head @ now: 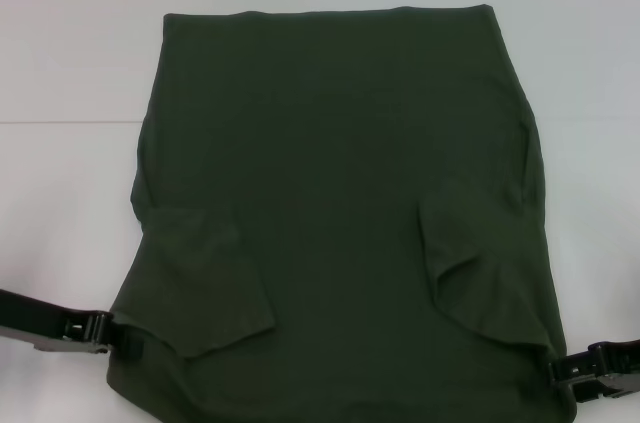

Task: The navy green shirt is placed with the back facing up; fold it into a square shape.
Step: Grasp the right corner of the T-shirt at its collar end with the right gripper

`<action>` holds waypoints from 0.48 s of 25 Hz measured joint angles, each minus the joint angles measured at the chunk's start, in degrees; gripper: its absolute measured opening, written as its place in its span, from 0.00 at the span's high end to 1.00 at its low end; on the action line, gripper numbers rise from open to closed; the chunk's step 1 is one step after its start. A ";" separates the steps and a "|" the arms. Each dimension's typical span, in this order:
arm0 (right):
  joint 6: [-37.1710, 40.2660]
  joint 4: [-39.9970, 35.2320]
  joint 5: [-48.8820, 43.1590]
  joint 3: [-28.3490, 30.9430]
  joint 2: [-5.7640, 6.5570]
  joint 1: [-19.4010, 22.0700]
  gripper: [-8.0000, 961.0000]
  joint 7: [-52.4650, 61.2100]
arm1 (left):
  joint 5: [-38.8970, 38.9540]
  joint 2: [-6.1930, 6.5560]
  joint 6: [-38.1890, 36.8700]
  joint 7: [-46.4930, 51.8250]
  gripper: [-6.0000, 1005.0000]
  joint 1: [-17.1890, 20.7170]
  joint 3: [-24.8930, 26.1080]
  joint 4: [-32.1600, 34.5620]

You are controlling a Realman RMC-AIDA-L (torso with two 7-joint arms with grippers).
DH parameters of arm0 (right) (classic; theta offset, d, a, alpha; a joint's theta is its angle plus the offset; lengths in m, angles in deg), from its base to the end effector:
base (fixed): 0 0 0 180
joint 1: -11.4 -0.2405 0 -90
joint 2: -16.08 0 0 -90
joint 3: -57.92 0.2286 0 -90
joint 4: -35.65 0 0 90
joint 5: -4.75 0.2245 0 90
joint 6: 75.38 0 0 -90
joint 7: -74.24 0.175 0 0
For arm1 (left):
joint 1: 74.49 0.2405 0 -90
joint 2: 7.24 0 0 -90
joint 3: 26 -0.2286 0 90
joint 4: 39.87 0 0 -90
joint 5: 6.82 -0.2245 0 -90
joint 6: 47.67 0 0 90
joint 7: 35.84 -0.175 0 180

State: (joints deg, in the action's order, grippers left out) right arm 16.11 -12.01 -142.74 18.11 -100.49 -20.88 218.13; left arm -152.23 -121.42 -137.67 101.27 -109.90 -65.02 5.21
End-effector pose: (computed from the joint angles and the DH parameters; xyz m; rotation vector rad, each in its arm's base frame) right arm 0.3027 0.3245 0.0128 -2.2092 1.9570 -0.0245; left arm -0.2920 0.3465 0.0237 -2.3261 -1.7754 -0.0182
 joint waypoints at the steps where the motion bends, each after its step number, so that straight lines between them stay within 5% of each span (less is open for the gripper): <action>1: -0.09 0.00 -0.01 -0.03 -0.03 0.00 0.10 0.00 | 0.08 0.05 0.00 0.00 0.97 0.00 0.00 0.00; 12: -0.86 0.13 -0.08 -0.24 -0.45 -0.32 0.10 -0.02 | 0.30 0.22 0.00 0.00 0.97 -0.02 0.00 0.00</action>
State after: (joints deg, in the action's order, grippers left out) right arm 15.25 -11.88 -142.82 17.87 -100.94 -21.20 218.12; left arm -151.93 -121.21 -137.67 101.27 -109.93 -65.02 5.21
